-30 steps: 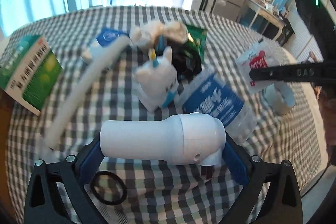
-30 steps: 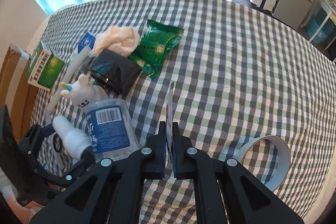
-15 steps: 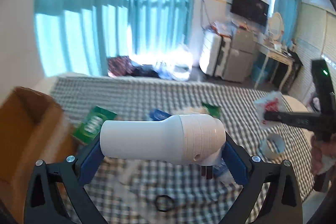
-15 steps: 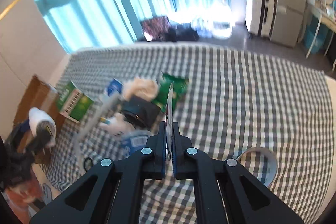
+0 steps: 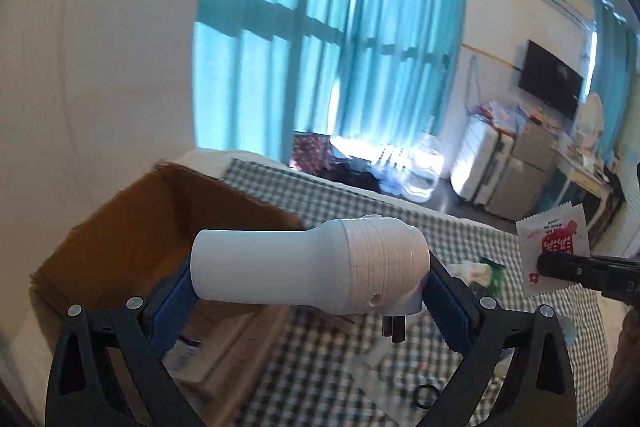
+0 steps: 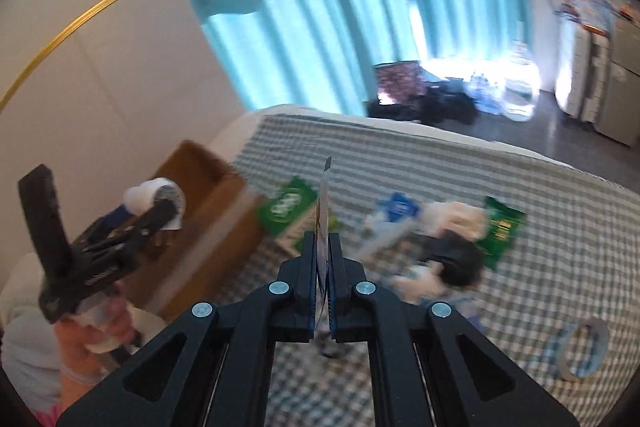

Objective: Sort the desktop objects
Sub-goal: 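Carry the white cylinder to the cardboard box and release it with the left tool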

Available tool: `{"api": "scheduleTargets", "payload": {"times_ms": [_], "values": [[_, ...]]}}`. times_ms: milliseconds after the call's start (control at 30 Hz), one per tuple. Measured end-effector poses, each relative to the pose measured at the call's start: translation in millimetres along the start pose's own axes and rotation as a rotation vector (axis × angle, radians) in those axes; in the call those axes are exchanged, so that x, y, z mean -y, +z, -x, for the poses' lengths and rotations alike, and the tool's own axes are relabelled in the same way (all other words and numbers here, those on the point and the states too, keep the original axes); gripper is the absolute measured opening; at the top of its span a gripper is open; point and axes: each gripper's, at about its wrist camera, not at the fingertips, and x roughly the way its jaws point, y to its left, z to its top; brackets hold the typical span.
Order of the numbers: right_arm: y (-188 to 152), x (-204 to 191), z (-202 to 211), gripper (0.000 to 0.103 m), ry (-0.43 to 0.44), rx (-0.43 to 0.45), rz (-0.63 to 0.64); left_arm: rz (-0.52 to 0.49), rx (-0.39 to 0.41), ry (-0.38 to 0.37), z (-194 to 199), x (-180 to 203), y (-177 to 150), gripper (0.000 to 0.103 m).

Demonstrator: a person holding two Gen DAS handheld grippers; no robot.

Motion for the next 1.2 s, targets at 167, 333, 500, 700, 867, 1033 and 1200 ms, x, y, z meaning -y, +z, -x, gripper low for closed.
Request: {"api": "scheduleTargets", "payload": {"times_ms": [167,333,500,700,867,1033,1200], "values": [[20.1,-78.6,-43.8,0.004,0.047,-0.028,0.135,0.025,-0.070,0.118,-5.1,-39.4,-4.7,0.102],[29.7,-128.1,-86.7,0.004,0.087,-0.061,0.199,0.046,-0.113,0.184,-9.4,-64.1,-11.7,0.102],[37.0,-149.8,-124.5,0.004,0.117,-0.094,0.209,0.135,-0.184,0.217,-18.6,-100.7,-24.5,0.102],[47.4,-165.5,-163.9,0.004,0.142,-0.129,0.186,0.194,-0.218,0.248,-22.8,-122.0,-36.6,0.102],[54.5,-159.4,-184.3,0.084,0.168,-0.151,0.086,0.154,-0.208,0.222,-25.4,-110.2,-34.1,0.103],[61.4,-146.8,-165.5,0.084,0.112,-0.086,0.069,0.118,-0.190,0.131,-25.9,-90.9,-30.6,0.103],[53.7,-112.9,-125.5,0.084,-0.016,-0.076,0.109,0.159,-0.249,0.092,-39.9,-85.6,-28.2,0.103]]}}
